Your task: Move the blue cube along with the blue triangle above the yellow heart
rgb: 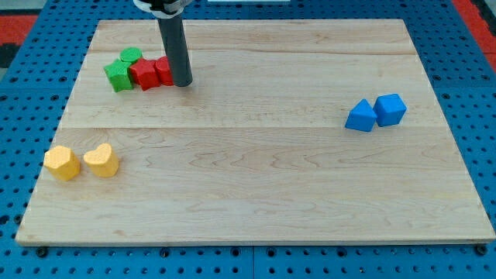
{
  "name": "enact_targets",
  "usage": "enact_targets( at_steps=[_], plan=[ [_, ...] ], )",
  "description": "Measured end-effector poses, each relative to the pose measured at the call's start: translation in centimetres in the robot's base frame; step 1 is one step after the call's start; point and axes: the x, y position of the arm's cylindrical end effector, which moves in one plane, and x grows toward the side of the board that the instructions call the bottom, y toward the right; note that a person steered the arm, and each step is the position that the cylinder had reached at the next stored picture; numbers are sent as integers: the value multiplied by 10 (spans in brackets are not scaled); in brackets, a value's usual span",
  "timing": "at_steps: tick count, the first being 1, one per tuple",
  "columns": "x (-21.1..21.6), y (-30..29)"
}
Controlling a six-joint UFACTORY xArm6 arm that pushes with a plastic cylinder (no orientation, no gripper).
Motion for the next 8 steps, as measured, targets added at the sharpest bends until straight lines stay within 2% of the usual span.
enact_targets(
  at_steps=[3,4,5,8],
  plan=[
    [1,70],
    [35,104],
    [43,132],
    [43,141]
  ],
)
